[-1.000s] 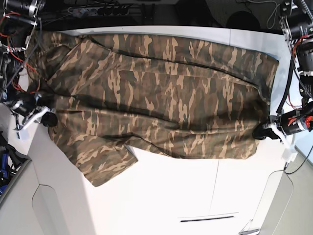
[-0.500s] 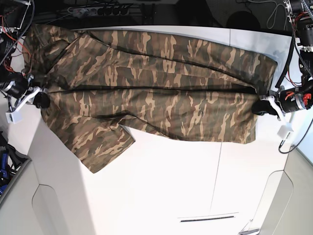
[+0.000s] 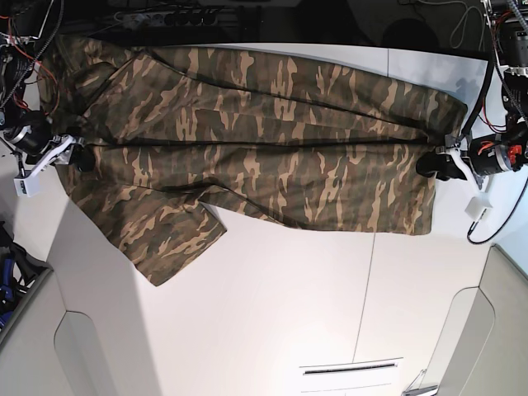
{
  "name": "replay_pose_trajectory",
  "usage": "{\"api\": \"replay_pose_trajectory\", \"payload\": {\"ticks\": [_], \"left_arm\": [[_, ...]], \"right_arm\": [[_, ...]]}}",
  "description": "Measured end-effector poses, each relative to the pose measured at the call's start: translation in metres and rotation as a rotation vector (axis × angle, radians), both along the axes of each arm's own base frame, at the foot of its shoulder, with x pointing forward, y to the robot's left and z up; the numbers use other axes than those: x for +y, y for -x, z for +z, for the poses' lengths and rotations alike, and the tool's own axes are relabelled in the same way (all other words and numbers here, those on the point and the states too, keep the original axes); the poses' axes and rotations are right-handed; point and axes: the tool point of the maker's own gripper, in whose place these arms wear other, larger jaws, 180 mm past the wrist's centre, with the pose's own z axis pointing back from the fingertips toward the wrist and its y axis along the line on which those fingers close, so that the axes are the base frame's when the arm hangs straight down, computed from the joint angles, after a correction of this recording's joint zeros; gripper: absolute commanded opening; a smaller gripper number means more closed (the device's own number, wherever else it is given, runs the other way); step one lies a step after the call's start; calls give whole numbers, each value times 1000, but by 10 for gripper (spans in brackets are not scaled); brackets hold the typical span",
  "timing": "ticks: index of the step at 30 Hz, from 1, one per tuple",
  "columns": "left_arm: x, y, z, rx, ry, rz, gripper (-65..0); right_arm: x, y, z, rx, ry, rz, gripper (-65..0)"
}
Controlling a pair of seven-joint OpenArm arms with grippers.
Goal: Fold the T-shirt properly
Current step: 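Fold the grasped side edge over toward the collar with both grippers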
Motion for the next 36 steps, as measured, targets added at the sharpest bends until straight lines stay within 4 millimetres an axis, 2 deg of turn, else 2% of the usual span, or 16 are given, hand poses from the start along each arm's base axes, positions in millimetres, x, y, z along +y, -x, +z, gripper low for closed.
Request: {"api": "replay_pose_trajectory", "payload": {"ticks": [3,7,11,15,18,23,27,31,36], "left_arm": [[3,-5,10,-36,39,35,-338],[25,-14,30,-107,63,117,-338],[38,-16,39,-137,61,160,-338],[43,-21,45,-177,63,184,-322],[50,-30,47,-224,23,208,-250],[52,-53,50,-275,-20,236,-244],[53,-70,44,-273,0,270,-244],[53,-81,20,-211,-5,283,-244],[41,-89,-2,-154,18,270,-244]], "right_arm": [[0,-2,2,-14,-1,-5,-318],[-6,-9,8,-36,4,-26,-318],[-10,-31,26,-97,2,-42,-318],[-11,-55,48,-194,-4,-57,-318],[-14,-72,63,-257,3,-68,-318],[-11,-98,76,-304,34,-75,-318],[-7,-104,65,-280,0,-93,-318],[-13,-108,43,-245,-35,-139,-318],[-16,-106,12,-172,-80,-189,-318]]}}
